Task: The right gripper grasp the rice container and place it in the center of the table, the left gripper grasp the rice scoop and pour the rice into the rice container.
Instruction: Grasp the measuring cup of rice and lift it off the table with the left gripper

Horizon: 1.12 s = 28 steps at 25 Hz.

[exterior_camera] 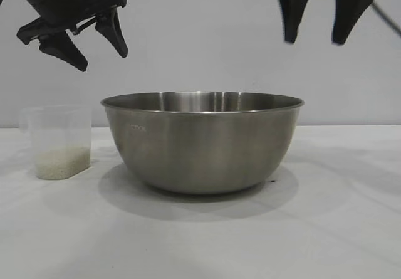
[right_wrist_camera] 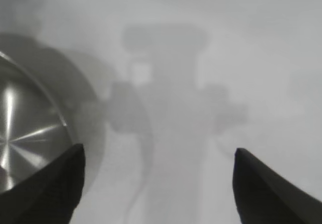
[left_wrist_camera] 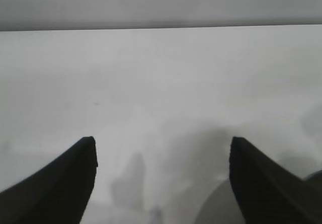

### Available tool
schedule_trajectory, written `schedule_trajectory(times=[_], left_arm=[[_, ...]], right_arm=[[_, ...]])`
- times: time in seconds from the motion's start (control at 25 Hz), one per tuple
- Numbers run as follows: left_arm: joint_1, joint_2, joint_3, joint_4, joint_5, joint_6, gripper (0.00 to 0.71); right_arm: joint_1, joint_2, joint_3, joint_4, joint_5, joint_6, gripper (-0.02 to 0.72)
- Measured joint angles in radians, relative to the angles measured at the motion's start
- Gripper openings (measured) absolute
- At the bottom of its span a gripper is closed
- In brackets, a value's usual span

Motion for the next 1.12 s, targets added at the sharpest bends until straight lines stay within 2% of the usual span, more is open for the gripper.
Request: schedule_trajectory(times=[0.28,0.44,0.88,1.12], left_arm=[[0.000,0.000,0.000,0.000,0.000,0.000,0.484],[0.000,0.000,0.000,0.000,-0.002,0.000,0.484],[0.000,0.000,0.000,0.000,-0.019,0.000,0.484],[0.000,0.000,0.000,0.000,-0.019,0.000,0.484]], right_arm=[[-0.052,-0.173,0.006,-0.013,0.011,0.000,0.538],[-0.052,-0.303,0.089,-0.017,0.011,0.000,0.538],[-0.052,-0.795,0.611,-0.030,0.020,0.000,0.538],[-0.052,-1.129,0.909,-0.030,-0.036,-0.014,0.538]])
